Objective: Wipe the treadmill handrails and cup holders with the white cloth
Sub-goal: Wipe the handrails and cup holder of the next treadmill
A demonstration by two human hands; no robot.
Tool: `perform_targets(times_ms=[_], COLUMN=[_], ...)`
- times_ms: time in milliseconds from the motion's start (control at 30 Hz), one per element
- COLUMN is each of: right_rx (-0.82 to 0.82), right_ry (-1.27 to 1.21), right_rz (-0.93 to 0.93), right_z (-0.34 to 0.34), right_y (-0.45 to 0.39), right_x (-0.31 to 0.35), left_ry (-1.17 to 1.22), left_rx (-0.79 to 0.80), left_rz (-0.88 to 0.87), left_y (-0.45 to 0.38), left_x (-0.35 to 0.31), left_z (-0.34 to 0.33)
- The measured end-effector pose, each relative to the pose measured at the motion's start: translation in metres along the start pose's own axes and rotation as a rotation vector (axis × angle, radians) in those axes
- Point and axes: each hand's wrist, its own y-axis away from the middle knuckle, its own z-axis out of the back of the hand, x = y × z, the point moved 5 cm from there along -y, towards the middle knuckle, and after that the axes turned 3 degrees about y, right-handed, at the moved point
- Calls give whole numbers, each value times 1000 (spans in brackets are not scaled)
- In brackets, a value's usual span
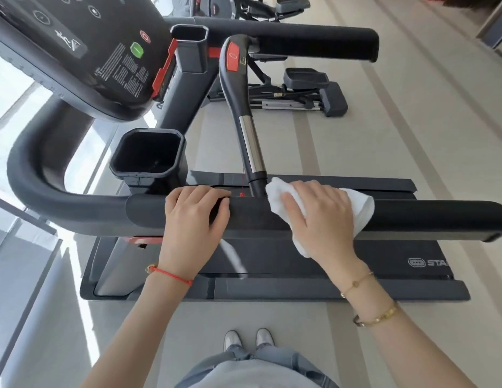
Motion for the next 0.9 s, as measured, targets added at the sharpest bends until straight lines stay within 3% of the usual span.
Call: perform_targets(times_ms=[133, 267, 367, 467, 567, 667, 800, 900], right_rx=[27, 32, 2, -54, -15, 19, -54, -92], right_ry=[-18, -39, -32, -6, -32, -35, -21, 2], right_rz=[127, 275, 132, 4, 119, 261, 36, -53], right_z=[-18, -10, 3, 1, -16, -15, 7, 4], right_y=[8, 19, 16, 10, 15, 19, 12, 6], right_x=[54, 25, -12, 1, 46, 38, -20, -3], left_ry=[-3, 3, 14, 18, 20, 23, 32, 41], left_rx=[22, 19, 11, 10, 11, 15, 4, 3], left_rz=[-7, -4, -4, 3, -10, -10, -3, -5], left_y=[0, -1, -1, 0, 0, 0, 0, 0], left_x=[1, 0, 0, -2, -1, 1, 1, 1], left_z=[0, 1, 1, 1, 2, 2, 3, 2])
